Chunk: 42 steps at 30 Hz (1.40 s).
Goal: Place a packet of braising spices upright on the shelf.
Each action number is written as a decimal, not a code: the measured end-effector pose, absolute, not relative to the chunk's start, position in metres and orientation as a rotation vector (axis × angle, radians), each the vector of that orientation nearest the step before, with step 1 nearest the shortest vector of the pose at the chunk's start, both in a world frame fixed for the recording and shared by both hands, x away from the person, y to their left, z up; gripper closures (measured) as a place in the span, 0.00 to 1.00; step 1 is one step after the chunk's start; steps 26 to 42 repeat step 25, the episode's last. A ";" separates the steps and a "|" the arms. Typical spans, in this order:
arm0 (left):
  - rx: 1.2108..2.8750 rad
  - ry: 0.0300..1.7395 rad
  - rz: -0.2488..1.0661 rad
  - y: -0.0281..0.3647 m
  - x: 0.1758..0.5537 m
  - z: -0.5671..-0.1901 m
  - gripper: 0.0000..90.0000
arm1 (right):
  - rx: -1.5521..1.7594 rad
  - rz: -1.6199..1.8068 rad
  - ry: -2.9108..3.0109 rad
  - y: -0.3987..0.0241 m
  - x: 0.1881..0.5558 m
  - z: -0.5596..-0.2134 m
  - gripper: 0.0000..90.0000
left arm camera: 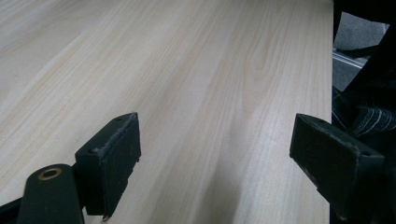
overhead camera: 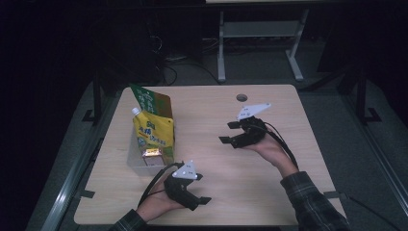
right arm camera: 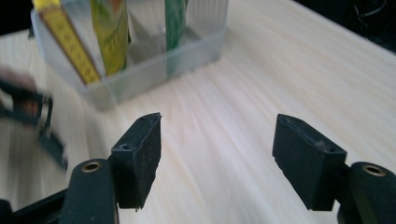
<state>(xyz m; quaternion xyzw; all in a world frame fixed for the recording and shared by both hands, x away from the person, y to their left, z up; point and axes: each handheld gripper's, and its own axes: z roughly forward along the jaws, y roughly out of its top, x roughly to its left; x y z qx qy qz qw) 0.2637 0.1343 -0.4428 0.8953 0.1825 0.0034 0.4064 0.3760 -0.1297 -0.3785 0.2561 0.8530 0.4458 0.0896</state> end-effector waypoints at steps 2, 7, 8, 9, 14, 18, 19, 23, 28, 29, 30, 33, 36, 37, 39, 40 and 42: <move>2.266 0.456 0.013 0.135 0.264 -0.443 0.18 | 0.763 1.298 2.542 -0.140 0.368 -0.383 0.35; 2.255 0.469 0.018 0.135 0.265 -0.443 0.18 | 0.812 1.298 2.528 -0.163 0.345 -0.395 0.35; 2.256 0.470 0.016 0.136 0.265 -0.443 0.18 | 0.827 1.294 2.527 -0.168 0.340 -0.399 0.35; 2.250 0.475 0.017 0.136 0.264 -0.444 0.18 | 0.832 1.283 2.524 -0.172 0.335 -0.402 0.35; 2.262 0.469 0.029 0.136 0.265 -0.444 0.18 | 0.885 1.235 2.541 -0.190 0.312 -0.420 0.35; 2.268 0.476 0.023 0.137 0.265 -0.444 0.18 | 0.924 1.203 2.559 -0.199 0.300 -0.431 0.34; 2.268 0.473 0.024 0.137 0.266 -0.443 0.18 | 0.929 1.205 2.557 -0.201 0.298 -0.433 0.34; 2.267 0.473 0.025 0.137 0.266 -0.444 0.18 | 0.941 1.218 2.547 -0.204 0.294 -0.434 0.33; 2.273 0.468 0.030 0.137 0.266 -0.444 0.18 | 0.932 1.221 2.547 -0.203 0.293 -0.434 0.33; 2.273 0.468 0.030 0.137 0.266 -0.444 0.18 | 0.932 1.221 2.547 -0.203 0.293 -0.434 0.33; 2.273 0.468 0.030 0.137 0.266 -0.444 0.18 | 0.932 1.221 2.547 -0.203 0.293 -0.434 0.33; 2.273 0.468 0.030 0.137 0.266 -0.444 0.18 | 0.932 1.221 2.547 -0.203 0.293 -0.434 0.33; 2.273 0.468 0.030 0.137 0.266 -0.444 0.18 | 0.932 1.221 2.547 -0.203 0.293 -0.434 0.33; 2.273 0.468 0.030 0.137 0.266 -0.444 0.18 | 0.932 1.221 2.547 -0.203 0.293 -0.434 0.33; 2.273 0.468 0.030 0.137 0.266 -0.444 0.18 | 0.932 1.221 2.547 -0.203 0.293 -0.434 0.33; 2.273 0.468 0.030 0.137 0.266 -0.444 0.18 | 0.932 1.221 2.547 -0.203 0.293 -0.434 0.33; 2.273 0.468 0.030 0.137 0.266 -0.444 0.18 | 0.932 1.221 2.547 -0.203 0.293 -0.434 0.33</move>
